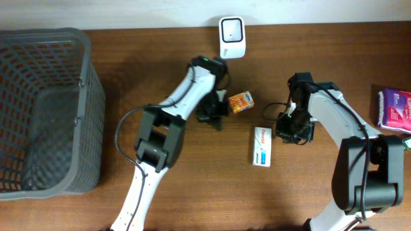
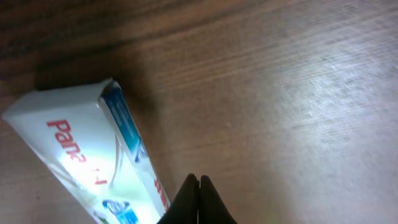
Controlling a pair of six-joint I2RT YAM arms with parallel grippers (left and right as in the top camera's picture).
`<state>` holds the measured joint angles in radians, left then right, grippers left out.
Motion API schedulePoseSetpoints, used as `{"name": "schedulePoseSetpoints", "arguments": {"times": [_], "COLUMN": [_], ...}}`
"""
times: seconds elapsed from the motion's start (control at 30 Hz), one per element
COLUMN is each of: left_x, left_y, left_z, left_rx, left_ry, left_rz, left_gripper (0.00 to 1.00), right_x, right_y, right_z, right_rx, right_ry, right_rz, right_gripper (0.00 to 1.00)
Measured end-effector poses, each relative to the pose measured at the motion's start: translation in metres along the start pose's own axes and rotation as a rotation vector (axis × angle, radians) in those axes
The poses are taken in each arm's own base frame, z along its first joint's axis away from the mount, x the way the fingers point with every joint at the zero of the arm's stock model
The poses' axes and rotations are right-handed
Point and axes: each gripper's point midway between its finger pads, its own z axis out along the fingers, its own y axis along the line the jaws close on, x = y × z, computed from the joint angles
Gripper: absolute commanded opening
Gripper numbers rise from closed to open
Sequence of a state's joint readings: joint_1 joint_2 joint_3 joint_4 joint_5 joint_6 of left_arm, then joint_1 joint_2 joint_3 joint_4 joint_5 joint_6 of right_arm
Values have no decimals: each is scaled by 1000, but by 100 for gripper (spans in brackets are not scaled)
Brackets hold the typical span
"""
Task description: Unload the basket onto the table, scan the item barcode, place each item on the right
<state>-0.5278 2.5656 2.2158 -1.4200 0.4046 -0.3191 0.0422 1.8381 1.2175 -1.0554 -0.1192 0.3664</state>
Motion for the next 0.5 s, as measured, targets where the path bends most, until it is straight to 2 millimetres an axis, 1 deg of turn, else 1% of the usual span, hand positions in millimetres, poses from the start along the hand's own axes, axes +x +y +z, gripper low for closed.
{"name": "schedulePoseSetpoints", "arguments": {"times": [0.03,0.07,0.13,0.17,0.2,0.23,0.3,0.37,0.43,0.5], "left_x": [3,9,14,17,19,17,16,15,17,19], "left_y": [-22,-42,-64,-71,-76,-78,-78,-80,-83,-86], "left_z": [8,16,25,29,31,31,31,31,32,32], "left_rx": [23,33,43,45,47,51,56,58,70,89], "left_ry": [-6,-5,-13,-15,-15,-23,-28,-31,-27,-17], "left_rz": [57,110,168,189,197,201,203,205,209,209], "left_gripper": [0,0,0,0,0,0,0,0,0,0], "right_x": [3,4,7,10,10,13,12,9,7,7], "right_y": [4,13,26,30,32,33,35,38,40,39], "right_z": [5,9,11,13,16,18,21,22,28,29], "right_rx": [-27,-85,-169,-192,-208,-221,-239,-252,-272,-275], "right_ry": [11,18,33,43,40,48,43,28,9,5], "right_rz": [0,-14,-35,-39,-41,-42,-43,-48,-48,-45], "right_gripper": [4,4,4,4,4,4,4,4,4,4]}}
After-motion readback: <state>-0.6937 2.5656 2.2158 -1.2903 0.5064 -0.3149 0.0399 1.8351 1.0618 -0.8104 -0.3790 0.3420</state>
